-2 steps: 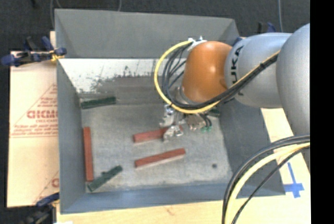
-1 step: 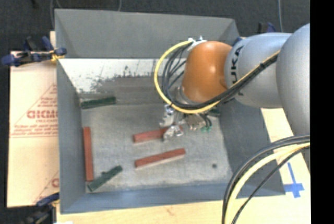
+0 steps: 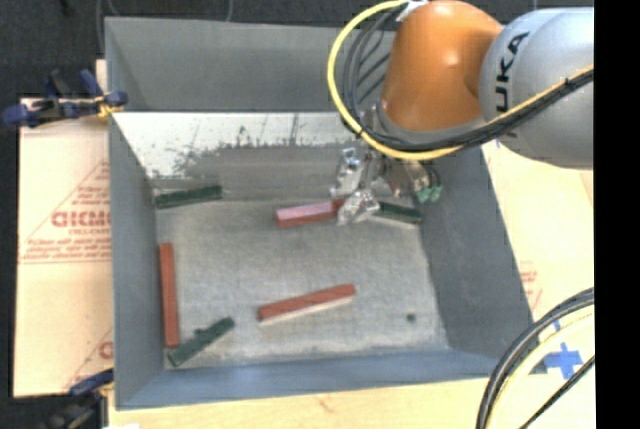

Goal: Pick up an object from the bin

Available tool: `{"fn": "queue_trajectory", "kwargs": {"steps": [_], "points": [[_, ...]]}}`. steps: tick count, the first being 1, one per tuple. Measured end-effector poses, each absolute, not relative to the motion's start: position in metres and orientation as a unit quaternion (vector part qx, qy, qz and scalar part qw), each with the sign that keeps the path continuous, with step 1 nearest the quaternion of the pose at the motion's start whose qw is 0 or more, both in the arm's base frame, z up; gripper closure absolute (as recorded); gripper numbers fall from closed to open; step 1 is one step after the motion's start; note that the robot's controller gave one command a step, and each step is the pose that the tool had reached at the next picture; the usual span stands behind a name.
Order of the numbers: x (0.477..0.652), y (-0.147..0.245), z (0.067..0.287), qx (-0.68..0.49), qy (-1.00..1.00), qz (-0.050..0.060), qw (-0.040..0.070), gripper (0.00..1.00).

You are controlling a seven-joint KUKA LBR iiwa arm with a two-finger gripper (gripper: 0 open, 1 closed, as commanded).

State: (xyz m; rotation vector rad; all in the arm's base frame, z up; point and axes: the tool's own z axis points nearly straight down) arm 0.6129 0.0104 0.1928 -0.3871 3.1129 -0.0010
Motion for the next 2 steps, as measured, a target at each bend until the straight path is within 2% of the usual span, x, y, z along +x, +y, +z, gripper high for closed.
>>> {"fn": "queue_trajectory", "kwargs": {"steps": [1, 2], "points": [[0.613, 0.01, 0.193, -0.123, 0.992, 0.0, 0.002, 1.0], [0.609, 0.001, 0.236, -0.161, 0.987, 0.0, -0.001, 1.0]]}}
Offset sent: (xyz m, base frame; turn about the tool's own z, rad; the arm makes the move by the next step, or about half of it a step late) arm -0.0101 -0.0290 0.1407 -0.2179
